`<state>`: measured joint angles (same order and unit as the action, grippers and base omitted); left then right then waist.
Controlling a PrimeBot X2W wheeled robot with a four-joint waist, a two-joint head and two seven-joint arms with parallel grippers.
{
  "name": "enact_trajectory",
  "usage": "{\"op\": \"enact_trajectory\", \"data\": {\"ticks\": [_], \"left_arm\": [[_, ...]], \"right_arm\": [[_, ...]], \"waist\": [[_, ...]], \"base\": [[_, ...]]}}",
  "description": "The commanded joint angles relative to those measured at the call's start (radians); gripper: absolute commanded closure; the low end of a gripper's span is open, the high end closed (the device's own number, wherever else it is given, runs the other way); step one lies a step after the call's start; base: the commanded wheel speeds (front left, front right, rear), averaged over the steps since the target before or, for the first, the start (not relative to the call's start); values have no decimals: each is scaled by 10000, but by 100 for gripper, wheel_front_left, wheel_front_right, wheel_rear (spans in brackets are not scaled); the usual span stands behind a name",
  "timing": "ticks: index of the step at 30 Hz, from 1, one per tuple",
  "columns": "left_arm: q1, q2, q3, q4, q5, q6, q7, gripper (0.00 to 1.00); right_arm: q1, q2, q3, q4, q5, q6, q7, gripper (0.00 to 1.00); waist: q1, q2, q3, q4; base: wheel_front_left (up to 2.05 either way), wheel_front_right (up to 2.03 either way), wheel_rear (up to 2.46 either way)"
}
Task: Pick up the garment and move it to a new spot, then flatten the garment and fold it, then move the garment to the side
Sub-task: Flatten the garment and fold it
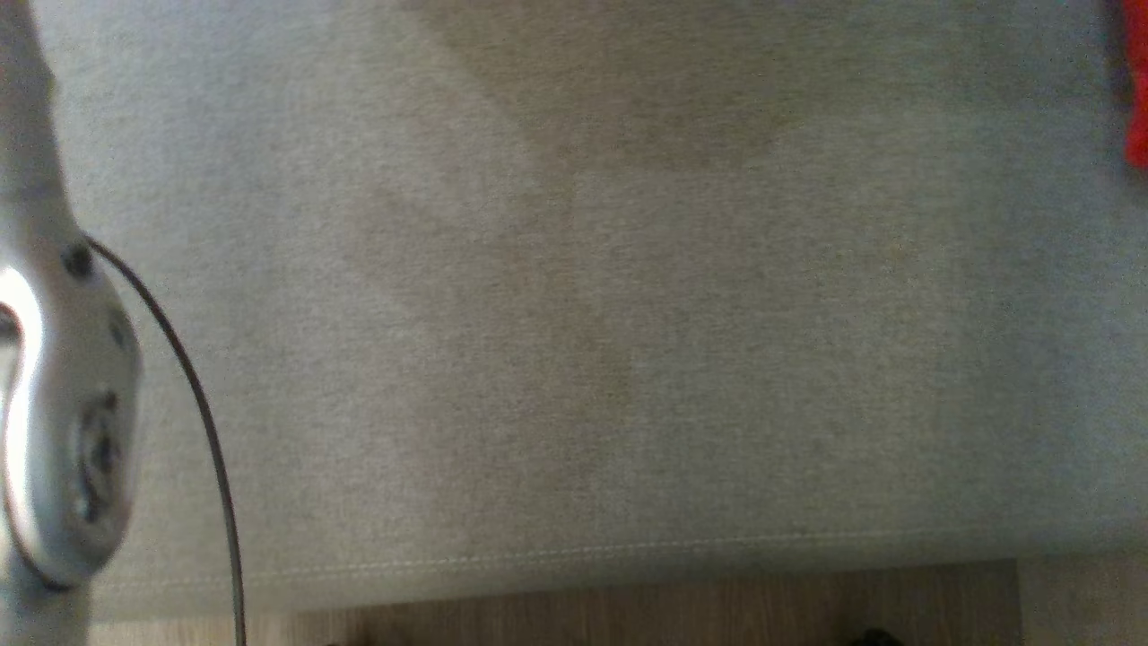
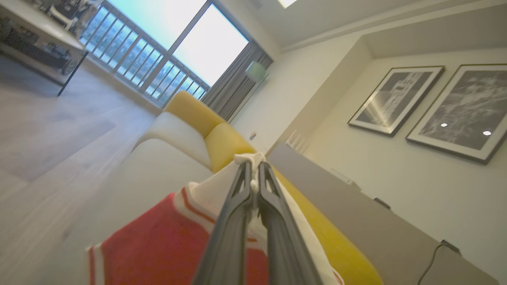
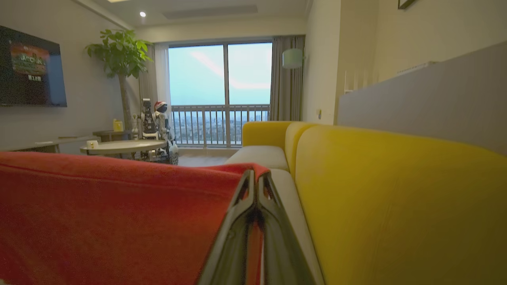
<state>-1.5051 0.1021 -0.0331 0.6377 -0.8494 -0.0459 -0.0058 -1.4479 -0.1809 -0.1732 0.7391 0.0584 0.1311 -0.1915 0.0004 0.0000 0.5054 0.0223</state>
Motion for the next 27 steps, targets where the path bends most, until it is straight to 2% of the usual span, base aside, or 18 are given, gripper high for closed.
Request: {"op": "enact_trajectory", "data": {"ticks": [1, 7, 12, 18, 19, 24, 27], "left_arm": [[383, 459, 52, -102, -49, -127, 117, 100], [2809, 350, -62, 365, -309, -129, 647, 100], [5115, 337, -72, -50, -631, -78, 1242, 100], [8188, 403, 298, -1873, -1248, 469, 2018, 100], [8188, 403, 298, -1873, -1248, 469, 2018, 100], [10926, 321, 740, -4304, -1752, 1320, 2568, 100], [12524, 142, 954, -5870, -2024, 1853, 2780, 100]], "right_arm": [[106, -7, 60, 36, -48, -4, 43, 100], [1630, -250, 167, 1021, 92, -4, 736, 100], [3387, -243, 276, 915, 575, -4, 1544, 100], [5965, -387, 443, -659, 1363, -4, 2442, 100], [5965, -387, 443, -659, 1363, -4, 2442, 100], [8301, -438, 96, -2611, 1878, -4, 3216, 100], [9711, -257, -329, -3922, 2015, -4, 3661, 100]], "waist": [[-4, 0, 129, 231], [-4, 0, -121, 394], [-4, 0, -664, 395], [-4, 0, -1455, 271], [-4, 0, -1455, 271], [-4, 0, -2057, 179], [-4, 0, -2396, 164]], "base": [[0, 0, 0], [0, 0, 0], [0, 0, 0], [0, 0, 0], [0, 0, 0], [0, 0, 0], [0, 0, 0]]}}
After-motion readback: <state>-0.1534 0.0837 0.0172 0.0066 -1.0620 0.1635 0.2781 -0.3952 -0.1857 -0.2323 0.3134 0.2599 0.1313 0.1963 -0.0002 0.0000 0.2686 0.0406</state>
